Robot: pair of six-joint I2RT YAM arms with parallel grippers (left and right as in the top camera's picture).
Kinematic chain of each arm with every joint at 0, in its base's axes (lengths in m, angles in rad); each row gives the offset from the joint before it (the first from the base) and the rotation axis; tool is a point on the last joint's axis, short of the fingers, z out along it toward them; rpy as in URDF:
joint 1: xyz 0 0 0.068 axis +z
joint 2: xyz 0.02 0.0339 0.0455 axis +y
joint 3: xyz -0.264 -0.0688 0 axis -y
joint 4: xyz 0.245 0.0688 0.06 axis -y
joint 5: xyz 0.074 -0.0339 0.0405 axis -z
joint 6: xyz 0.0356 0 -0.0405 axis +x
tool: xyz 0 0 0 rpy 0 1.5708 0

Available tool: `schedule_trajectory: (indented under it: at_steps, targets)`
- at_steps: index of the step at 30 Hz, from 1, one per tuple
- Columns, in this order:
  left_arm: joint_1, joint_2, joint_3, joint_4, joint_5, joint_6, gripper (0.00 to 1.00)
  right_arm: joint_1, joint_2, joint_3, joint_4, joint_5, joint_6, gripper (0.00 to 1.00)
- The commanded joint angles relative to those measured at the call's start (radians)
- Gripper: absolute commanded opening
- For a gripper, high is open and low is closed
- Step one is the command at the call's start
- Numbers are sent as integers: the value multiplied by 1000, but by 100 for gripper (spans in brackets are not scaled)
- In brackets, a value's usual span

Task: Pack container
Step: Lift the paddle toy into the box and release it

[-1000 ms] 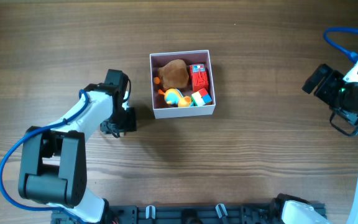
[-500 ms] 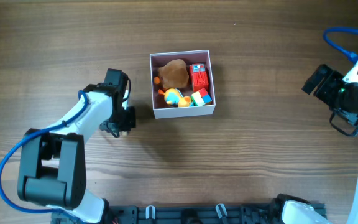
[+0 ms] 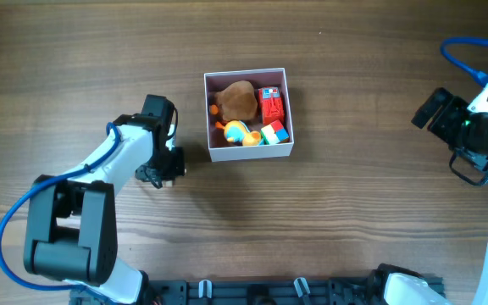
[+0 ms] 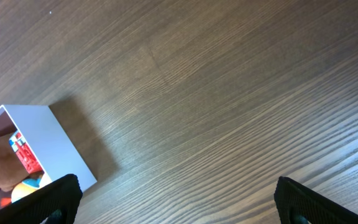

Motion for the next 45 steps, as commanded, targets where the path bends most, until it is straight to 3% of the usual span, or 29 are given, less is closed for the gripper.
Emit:
schedule_trajectory:
  at_steps: [1, 9, 16, 21, 31, 45]
  targets:
    - [4, -81, 40, -64, 32, -3, 4, -3, 3, -5, -1, -13, 1, 100]
    - [-46, -309, 243, -235, 109, -11, 4, -3, 3, -5, -1, -13, 2, 100]
    - [-219, -433, 306, -88, 108, -151, 4, -3, 3, -5, -1, -16, 2, 100]
    - [-327, -364, 306, 33, 64, -201, 4, -3, 3, -5, -1, -16, 2, 100]
    - [-465, -51, 306, 277, 56, -256, 4, -3, 3, -5, -2, -16, 2, 100]
    - [-467, 76, 306, 262, 33, -322, 7, -3, 3, -5, -13, -16, 2, 100]
